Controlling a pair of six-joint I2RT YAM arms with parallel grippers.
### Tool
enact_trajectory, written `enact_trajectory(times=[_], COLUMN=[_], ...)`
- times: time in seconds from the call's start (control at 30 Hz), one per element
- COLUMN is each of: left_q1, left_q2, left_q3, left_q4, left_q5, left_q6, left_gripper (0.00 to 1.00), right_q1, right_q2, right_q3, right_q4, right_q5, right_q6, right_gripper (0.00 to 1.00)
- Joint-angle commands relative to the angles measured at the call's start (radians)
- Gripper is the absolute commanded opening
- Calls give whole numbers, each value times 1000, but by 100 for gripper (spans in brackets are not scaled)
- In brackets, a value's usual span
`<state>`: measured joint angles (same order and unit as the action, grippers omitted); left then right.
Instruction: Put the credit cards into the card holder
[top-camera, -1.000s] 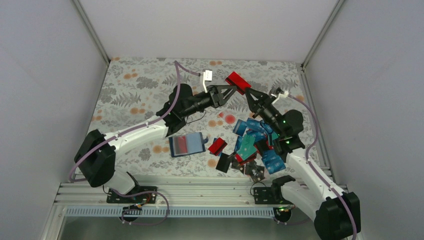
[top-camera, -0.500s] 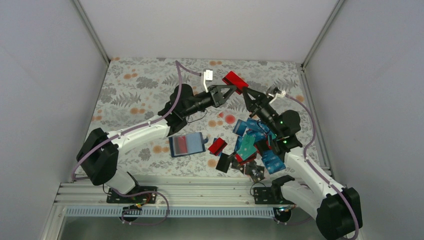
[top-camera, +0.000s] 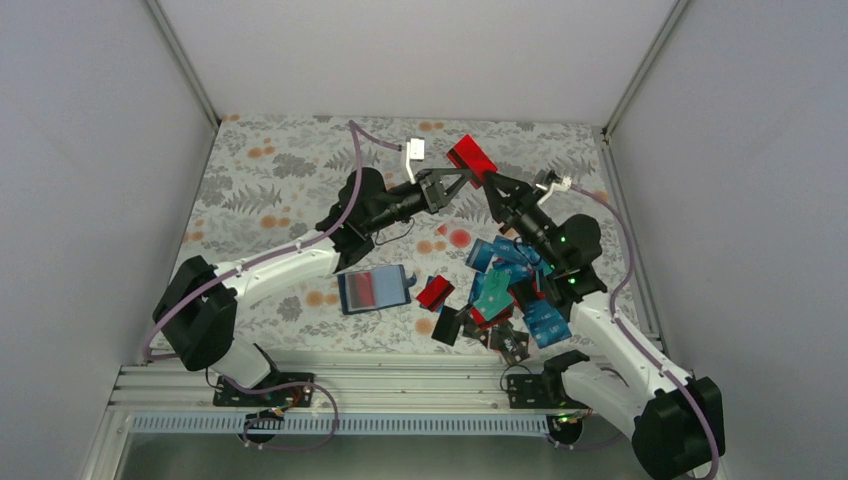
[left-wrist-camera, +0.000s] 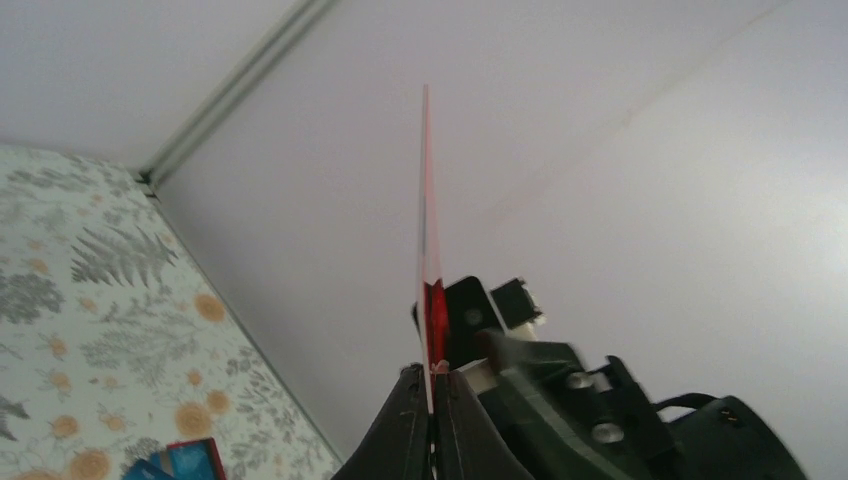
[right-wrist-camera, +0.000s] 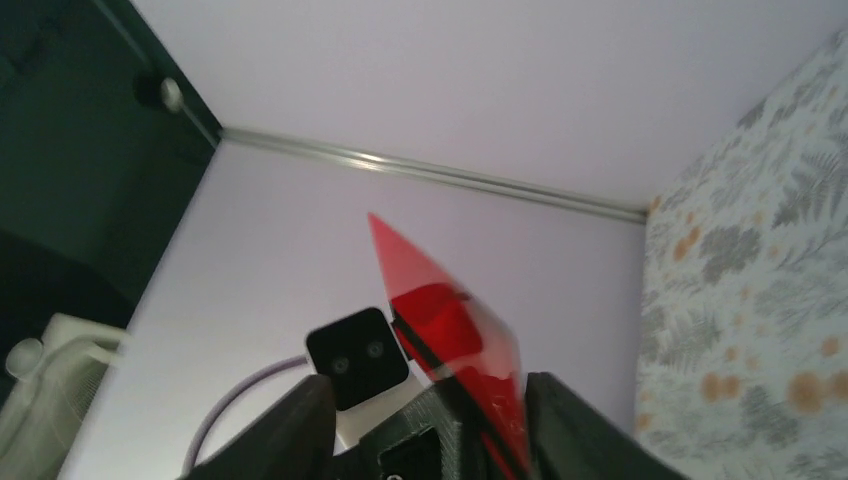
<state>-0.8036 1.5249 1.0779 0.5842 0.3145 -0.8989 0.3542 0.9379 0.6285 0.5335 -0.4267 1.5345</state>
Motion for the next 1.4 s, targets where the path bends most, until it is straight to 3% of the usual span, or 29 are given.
enact_trajectory(times=[0.0, 0.07, 0.17, 0.3, 0.47, 0.8, 1.37], left_q1=[2, 5, 11, 15, 42, 113, 148], left_q2=[-37, -66, -106, -162, -257, -459, -450], left_q3=[30, 26, 13, -21, -114, -412, -581], left_q4=[-143, -234, -389, -637, -823, -811, -772], left_q5=[-41, -71, -123, -228, -279, -173, -139], left_q6=[78, 117, 178, 246, 282, 268, 228], left_gripper=[2, 2, 2, 2, 2, 2, 2], right_q1=[1, -3, -16, -24, -20, 116, 341], right_q2=[-26, -18, 3, 53, 134, 320, 569], right_q3=[192, 267, 324, 319, 281, 246, 290], right_q4=[-288, -479, -619, -659, -689, -710, -730], right_q5=[-50, -27, -25, -123, -247, -355, -257], right_q6=[-321, -443, -570, -658, -761, -899, -957], right_gripper=[58, 66, 74, 86, 87, 90, 88])
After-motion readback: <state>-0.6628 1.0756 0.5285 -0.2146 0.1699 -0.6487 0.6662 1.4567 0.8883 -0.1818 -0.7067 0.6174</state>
